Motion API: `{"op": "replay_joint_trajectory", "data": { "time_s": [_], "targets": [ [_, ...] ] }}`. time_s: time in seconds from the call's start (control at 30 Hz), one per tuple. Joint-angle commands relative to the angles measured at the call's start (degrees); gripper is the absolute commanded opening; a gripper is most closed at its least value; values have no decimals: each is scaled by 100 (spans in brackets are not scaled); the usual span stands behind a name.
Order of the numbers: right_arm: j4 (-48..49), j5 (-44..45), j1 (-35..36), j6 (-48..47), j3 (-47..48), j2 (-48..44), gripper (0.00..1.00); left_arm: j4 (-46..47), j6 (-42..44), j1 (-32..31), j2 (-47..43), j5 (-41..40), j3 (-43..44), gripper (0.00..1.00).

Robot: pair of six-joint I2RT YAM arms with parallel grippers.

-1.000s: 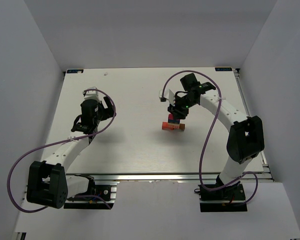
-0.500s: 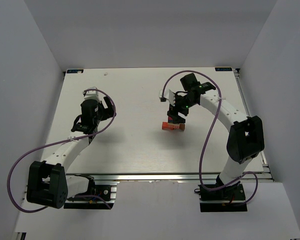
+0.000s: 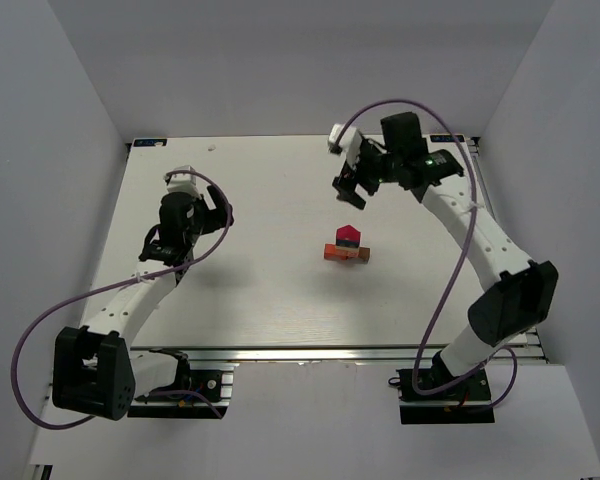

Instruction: Build the wood block tower

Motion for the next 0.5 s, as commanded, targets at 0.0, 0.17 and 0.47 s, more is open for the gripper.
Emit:
{"op": "replay_joint_trajectory", "data": {
  "time_s": [0.0,0.17,0.47],
  "targets": [
    [1216,765,-154,1978,565,-654,89,-20,-84,19,-341,130,468,98],
    [2957,2287,-1181,5174,-613,-1725,89,102,-462,28,-235,207,583,98],
    [2870,4124,-1859,7207,-5320,-4859,89,-249,-1051,46,178,-27,356,98]
  ]
}}
